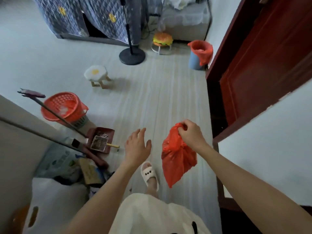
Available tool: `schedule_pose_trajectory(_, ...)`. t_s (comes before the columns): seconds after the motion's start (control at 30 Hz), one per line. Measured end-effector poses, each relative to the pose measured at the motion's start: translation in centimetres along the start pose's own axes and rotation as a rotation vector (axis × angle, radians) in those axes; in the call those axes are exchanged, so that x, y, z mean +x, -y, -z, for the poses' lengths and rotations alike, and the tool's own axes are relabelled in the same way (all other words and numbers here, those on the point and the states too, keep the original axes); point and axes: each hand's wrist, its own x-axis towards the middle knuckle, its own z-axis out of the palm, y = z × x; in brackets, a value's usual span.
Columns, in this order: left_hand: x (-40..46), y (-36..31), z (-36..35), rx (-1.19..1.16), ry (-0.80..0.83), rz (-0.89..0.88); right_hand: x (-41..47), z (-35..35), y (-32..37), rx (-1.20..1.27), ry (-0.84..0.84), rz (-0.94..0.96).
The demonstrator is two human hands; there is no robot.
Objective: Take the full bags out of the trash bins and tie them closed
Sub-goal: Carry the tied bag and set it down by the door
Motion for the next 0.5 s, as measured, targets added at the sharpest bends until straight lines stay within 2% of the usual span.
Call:
schedule_pose_trajectory(0.27,23.2,3.3,8.1,-0.047,-0.081,0.024,22.5,-4.1,10.5,-0.034,-0.003,-0.028)
schedule_pose_trajectory(0.5,37.5,8.4,15.3,-0.086,-0.138,0.14,38.1,-9.1,21.3,-0.015,0.058,0.027)
